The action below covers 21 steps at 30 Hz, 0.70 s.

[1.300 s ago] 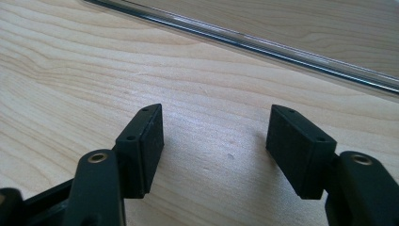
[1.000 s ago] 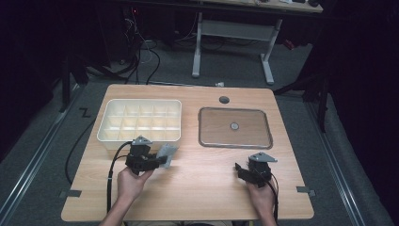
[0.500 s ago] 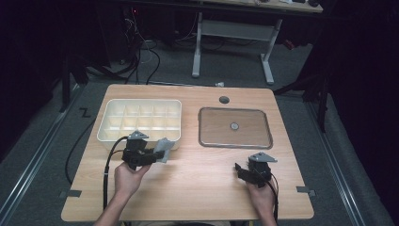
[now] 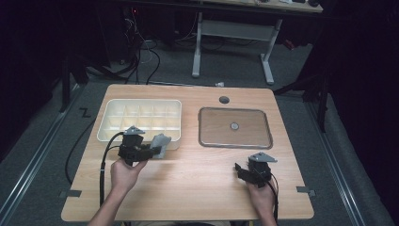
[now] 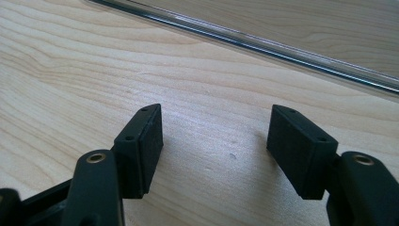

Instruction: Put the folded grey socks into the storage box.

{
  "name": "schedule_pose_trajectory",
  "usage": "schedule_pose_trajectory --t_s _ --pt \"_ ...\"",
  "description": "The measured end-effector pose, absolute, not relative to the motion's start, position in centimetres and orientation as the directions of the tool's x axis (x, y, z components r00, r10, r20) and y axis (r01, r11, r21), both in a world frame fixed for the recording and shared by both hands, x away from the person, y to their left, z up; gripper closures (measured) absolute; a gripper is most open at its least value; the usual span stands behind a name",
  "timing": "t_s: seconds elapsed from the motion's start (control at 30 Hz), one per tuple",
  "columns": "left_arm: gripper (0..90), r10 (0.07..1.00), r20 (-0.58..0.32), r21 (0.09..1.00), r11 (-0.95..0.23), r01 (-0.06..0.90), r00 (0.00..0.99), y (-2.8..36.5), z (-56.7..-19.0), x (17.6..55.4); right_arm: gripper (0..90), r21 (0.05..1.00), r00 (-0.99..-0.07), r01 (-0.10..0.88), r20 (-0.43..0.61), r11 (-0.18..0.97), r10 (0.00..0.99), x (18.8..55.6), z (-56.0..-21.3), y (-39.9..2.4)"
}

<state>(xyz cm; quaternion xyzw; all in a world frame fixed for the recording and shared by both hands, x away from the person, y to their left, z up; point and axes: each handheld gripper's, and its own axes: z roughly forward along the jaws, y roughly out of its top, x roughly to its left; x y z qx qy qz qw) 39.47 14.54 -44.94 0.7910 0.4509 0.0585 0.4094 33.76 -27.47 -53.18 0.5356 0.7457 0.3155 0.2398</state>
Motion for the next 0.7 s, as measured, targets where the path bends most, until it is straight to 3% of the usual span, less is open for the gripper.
schedule_pose_trajectory --t_s 0.7 --pt "69.7 0.794 -0.319 0.689 -0.182 0.702 0.518 17.5 -43.9 42.0 36.7 0.728 -0.311 0.647 -0.019 0.227 0.95 33.7 -53.2 -27.4"
